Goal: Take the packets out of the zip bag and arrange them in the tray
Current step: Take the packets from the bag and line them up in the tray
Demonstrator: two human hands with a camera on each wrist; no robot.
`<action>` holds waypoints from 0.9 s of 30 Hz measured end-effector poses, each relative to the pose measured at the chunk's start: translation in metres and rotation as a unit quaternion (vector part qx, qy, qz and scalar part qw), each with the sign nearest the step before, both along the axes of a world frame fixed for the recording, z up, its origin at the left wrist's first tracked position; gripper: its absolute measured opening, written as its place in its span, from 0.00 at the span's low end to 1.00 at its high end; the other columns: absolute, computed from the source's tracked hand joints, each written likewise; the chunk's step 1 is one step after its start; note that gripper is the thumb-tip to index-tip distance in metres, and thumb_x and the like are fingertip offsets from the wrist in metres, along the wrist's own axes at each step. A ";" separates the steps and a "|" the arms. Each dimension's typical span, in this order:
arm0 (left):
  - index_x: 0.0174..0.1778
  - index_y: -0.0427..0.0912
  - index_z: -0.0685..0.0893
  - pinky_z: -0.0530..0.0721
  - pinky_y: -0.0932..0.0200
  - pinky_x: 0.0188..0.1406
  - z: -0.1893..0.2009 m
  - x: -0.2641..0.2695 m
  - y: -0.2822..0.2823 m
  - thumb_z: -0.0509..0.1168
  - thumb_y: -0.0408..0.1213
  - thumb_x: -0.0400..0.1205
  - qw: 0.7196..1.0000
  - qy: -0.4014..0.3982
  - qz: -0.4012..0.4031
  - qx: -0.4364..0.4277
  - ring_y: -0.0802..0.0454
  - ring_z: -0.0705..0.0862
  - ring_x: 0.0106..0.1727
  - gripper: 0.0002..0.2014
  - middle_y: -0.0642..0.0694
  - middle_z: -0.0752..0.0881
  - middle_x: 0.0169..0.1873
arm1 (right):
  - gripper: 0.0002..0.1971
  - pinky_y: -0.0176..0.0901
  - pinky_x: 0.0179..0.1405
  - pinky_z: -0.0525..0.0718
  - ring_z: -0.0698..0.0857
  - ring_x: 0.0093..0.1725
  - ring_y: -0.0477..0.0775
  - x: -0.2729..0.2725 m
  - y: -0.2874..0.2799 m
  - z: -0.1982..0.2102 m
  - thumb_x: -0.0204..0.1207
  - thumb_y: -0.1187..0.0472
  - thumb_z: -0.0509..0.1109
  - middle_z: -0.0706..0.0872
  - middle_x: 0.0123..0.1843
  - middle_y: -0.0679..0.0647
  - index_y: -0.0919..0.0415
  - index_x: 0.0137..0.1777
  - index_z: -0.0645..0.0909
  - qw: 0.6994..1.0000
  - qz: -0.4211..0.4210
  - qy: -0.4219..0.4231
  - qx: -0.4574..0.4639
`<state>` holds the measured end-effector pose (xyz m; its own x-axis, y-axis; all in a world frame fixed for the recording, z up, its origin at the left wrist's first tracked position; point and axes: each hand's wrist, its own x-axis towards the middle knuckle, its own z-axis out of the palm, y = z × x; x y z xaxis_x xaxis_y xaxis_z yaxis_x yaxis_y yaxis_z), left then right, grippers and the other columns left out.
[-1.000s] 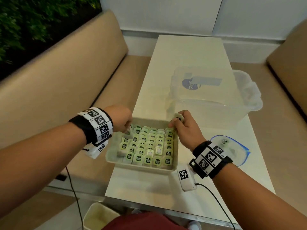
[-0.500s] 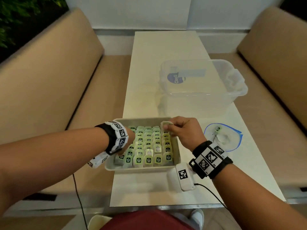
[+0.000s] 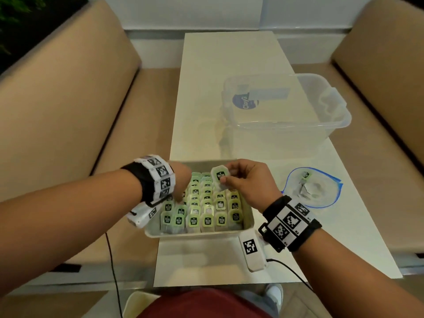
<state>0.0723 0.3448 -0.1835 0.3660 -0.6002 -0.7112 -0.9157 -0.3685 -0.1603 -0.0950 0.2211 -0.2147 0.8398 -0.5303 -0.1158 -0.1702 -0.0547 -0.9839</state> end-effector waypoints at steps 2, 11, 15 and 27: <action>0.57 0.47 0.88 0.84 0.59 0.48 0.022 0.009 -0.001 0.75 0.55 0.73 0.993 0.049 0.020 -0.104 0.57 0.86 0.46 0.21 0.54 0.89 0.48 | 0.08 0.54 0.47 0.92 0.93 0.40 0.57 0.006 0.002 0.003 0.68 0.71 0.82 0.92 0.38 0.56 0.61 0.45 0.89 1.000 0.005 0.002 -0.003; 0.47 0.54 0.89 0.71 0.65 0.35 0.059 0.005 0.014 0.71 0.51 0.78 0.934 0.085 0.028 -0.346 0.63 0.78 0.37 0.08 0.63 0.79 0.30 | 0.05 0.46 0.45 0.88 0.89 0.39 0.44 0.032 0.016 0.007 0.75 0.57 0.79 0.93 0.41 0.50 0.56 0.47 0.92 0.995 0.074 -0.003 -0.061; 0.46 0.53 0.90 0.67 0.73 0.31 0.052 0.010 0.027 0.72 0.49 0.78 0.922 0.089 0.059 -0.373 0.65 0.77 0.33 0.06 0.64 0.78 0.27 | 0.08 0.43 0.45 0.86 0.88 0.43 0.47 0.041 0.017 0.007 0.72 0.53 0.81 0.90 0.40 0.47 0.55 0.40 0.88 0.989 0.058 0.009 -0.138; 0.51 0.51 0.87 0.84 0.56 0.45 0.004 0.037 0.091 0.73 0.50 0.77 0.862 0.100 0.291 -0.403 0.59 0.84 0.39 0.11 0.56 0.87 0.38 | 0.08 0.43 0.35 0.87 0.88 0.34 0.52 0.089 0.043 0.002 0.76 0.64 0.76 0.82 0.37 0.50 0.55 0.51 0.80 0.928 0.269 0.171 -0.193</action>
